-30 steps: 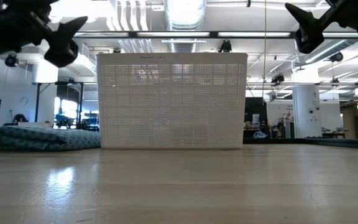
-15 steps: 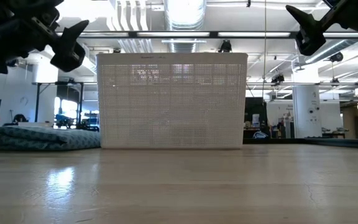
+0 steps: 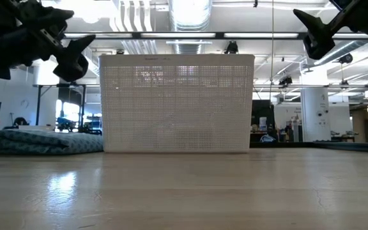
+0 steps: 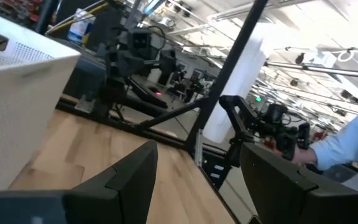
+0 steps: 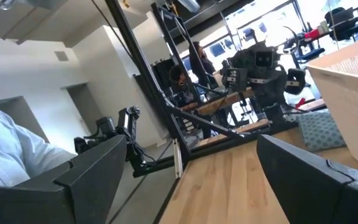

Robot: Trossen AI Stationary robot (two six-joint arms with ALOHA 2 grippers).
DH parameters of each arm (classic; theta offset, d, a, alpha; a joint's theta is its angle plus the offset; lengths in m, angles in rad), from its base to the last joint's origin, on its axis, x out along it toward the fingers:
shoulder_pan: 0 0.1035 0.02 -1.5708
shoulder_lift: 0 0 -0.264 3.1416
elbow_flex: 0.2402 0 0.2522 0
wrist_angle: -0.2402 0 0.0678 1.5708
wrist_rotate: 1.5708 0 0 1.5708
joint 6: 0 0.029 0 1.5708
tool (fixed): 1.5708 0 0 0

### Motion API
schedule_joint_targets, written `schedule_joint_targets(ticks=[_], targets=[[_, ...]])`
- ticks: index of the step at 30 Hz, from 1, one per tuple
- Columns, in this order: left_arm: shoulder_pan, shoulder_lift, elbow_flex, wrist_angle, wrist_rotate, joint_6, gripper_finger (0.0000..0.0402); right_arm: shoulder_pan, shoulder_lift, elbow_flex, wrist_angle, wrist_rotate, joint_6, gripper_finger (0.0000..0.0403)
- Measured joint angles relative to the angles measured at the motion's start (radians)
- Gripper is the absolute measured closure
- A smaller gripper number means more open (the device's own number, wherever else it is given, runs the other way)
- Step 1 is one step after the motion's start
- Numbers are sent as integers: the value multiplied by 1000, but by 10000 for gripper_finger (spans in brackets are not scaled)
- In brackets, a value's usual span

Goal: Pick & place medical supplies in basket/bin
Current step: Return to Home Position

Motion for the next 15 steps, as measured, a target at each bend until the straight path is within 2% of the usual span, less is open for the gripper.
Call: schedule_joint_targets(ticks=[7,10,15], targets=[[33,-63,0,-59,8,5,190,-1,-29,-25,0,0,0,53],[54,-92,0,-117,11,-7,190,-1,-61,-48,0,0,1,53],[60,-135,0,-120,38,-7,190,-1,-132,-90,1,0,17,53]])
